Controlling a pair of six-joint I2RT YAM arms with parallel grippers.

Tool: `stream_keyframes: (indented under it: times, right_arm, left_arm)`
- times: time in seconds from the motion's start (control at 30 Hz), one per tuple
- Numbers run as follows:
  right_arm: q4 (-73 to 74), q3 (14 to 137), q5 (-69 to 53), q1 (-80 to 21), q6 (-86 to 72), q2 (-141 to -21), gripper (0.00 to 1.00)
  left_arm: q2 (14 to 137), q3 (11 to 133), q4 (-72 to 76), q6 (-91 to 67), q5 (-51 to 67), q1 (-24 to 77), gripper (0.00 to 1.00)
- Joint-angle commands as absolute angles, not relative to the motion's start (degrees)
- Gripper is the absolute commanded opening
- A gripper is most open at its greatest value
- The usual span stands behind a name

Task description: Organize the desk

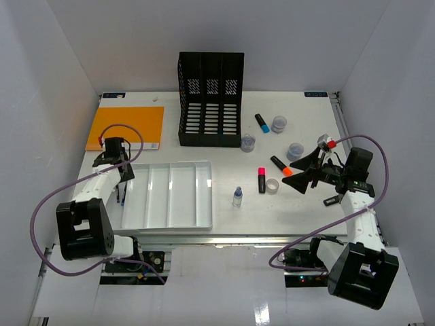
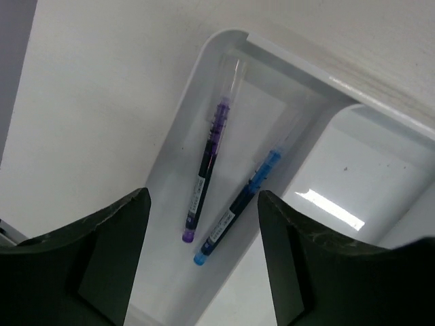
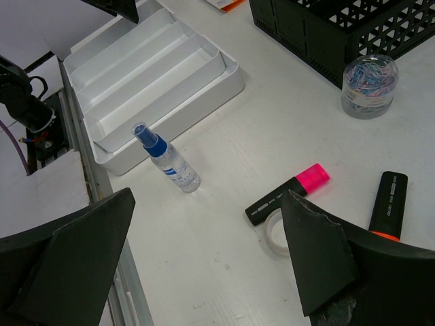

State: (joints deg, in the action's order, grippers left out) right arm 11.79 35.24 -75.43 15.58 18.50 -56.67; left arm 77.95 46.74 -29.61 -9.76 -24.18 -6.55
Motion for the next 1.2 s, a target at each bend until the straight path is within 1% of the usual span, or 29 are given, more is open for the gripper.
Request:
stream_keyframes:
  times: [0.0, 0.1, 0.17, 0.37, 0.4, 0.5, 0.63, 0.67, 0.73, 0.9, 1.0, 1.17]
  right_arm:
    - [10.9, 35.3, -76.6, 16.5, 20.0, -56.9, 0.94]
    - [12.1, 35.5, -76.8, 17.1, 21.8, -56.8, 0.94]
    - [13.6, 35.7, -77.2, 17.3, 24.6, -56.8, 0.94]
    - [23.3, 36.9, -77.2, 17.8, 36.5, -55.7, 0.94]
    - [23.6, 36.8, -77.1, 17.8, 37.8, -55.4, 0.94]
    - [28.5, 36.5, -76.6, 17.8, 44.0, -55.1, 0.94]
    - [47.5, 41.2, -75.6, 17.8, 68.6, -58.0, 0.93]
    - [50.6, 42.8, -74.6, 17.8, 70.5, -59.2, 0.93]
    - [54.2, 46.8, -69.6, 17.8, 70.7, -63.0, 0.94]
    - [54.5, 52.5, -61.9, 17.8, 65.1, -66.3, 0.96]
    - [52.6, 52.8, -58.0, 17.8, 59.6, -66.1, 0.96]
    - [46.2, 51.2, -50.2, 17.8, 51.9, -64.6, 0.96]
  left_arm:
    - [73.2, 48.6, -31.2, -11.2, -22.5, -6.7, 0.86]
    - [69.2, 50.9, -32.1, -11.8, -14.1, -6.7, 0.95]
    - [65.2, 51.4, -31.4, -12.1, -7.8, -6.7, 0.98]
    - [55.9, 47.0, -23.2, -13.7, 18.3, -6.7, 0.98]
    - [54.9, 46.1, -22.6, -14.5, 20.1, -6.6, 0.98]
    - [51.4, 40.1, -16.6, -17.7, 31.7, -6.7, 0.98]
    - [46.8, 32.1, -4.7, -21.7, 39.2, -6.7, 0.98]
    - [46.0, 30.7, -2.9, -22.5, 39.7, -6.7, 0.98]
    - [44.4, 28.2, 1.8, -24.3, 42.3, -6.7, 0.98]
    - [43.9, 29.0, 3.0, -24.3, 45.9, -6.7, 0.98]
    - [43.9, 28.7, 3.5, -25.1, 48.1, -6.6, 0.98]
    - [43.9, 28.7, 3.8, -25.4, 48.7, -6.6, 0.98]
